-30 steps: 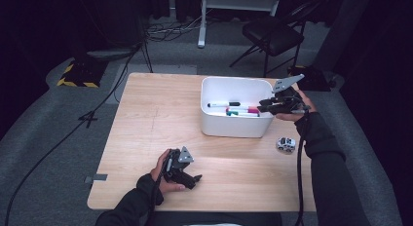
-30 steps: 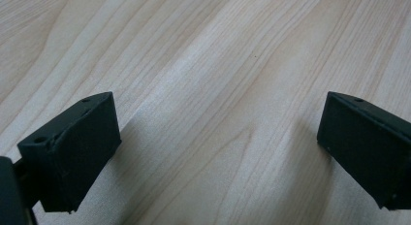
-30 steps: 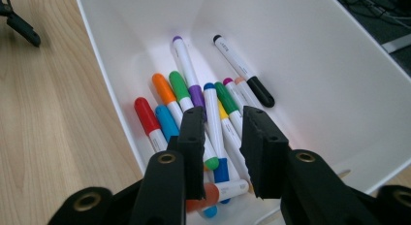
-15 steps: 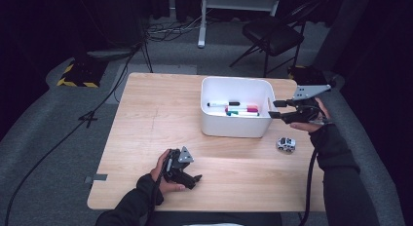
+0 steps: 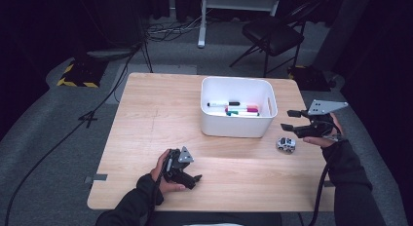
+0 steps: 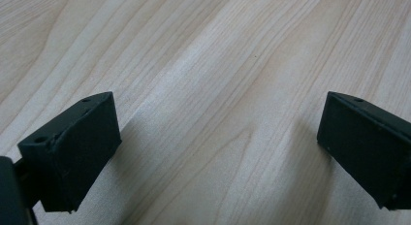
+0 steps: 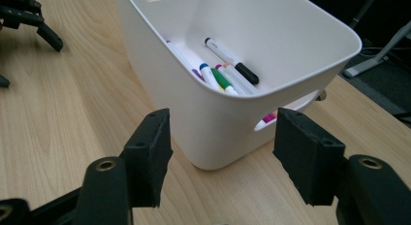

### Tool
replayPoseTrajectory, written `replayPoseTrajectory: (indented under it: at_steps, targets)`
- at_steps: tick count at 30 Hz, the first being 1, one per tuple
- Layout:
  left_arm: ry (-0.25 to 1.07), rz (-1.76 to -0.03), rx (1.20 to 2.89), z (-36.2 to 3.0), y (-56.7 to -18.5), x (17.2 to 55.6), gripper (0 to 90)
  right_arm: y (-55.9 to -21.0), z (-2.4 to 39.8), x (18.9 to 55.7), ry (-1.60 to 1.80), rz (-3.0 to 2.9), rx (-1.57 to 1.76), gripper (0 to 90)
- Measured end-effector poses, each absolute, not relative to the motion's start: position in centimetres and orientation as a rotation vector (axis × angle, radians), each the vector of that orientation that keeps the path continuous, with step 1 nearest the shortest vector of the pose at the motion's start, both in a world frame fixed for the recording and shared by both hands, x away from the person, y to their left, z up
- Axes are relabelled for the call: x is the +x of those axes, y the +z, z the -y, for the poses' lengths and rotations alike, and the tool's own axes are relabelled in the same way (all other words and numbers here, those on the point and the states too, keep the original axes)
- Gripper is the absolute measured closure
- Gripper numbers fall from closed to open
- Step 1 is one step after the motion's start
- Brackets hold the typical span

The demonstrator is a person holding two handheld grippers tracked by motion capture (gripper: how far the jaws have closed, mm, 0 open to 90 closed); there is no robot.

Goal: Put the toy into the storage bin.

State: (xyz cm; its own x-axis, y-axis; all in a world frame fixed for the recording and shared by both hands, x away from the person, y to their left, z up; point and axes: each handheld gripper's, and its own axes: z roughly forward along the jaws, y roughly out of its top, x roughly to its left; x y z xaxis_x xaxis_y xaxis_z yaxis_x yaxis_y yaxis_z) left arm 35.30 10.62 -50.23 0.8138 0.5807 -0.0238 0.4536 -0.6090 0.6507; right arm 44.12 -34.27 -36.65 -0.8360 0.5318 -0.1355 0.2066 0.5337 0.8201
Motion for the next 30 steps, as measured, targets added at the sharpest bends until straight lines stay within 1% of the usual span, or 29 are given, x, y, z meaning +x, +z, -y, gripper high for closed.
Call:
replayPoseTrajectory:
  at_steps: [12, 22, 30]
  targets:
    - [0.245, -0.758, 2.328, -10.6, -50.2, 35.3, 1.8, -40.1, 35.9, 43.4, 1.224, -2.395, 0.686, 34.0]
    - [0.247, -0.757, 2.328, -10.6, -50.2, 35.3, 1.9, -44.2, 37.3, 43.5, 1.152, -2.438, 0.79, 33.3]
    - [0.245, -0.758, 2.328, -10.6, -50.2, 35.3, 1.9, -46.8, 38.0, 44.0, 1.148, -2.468, 0.864, 33.0]
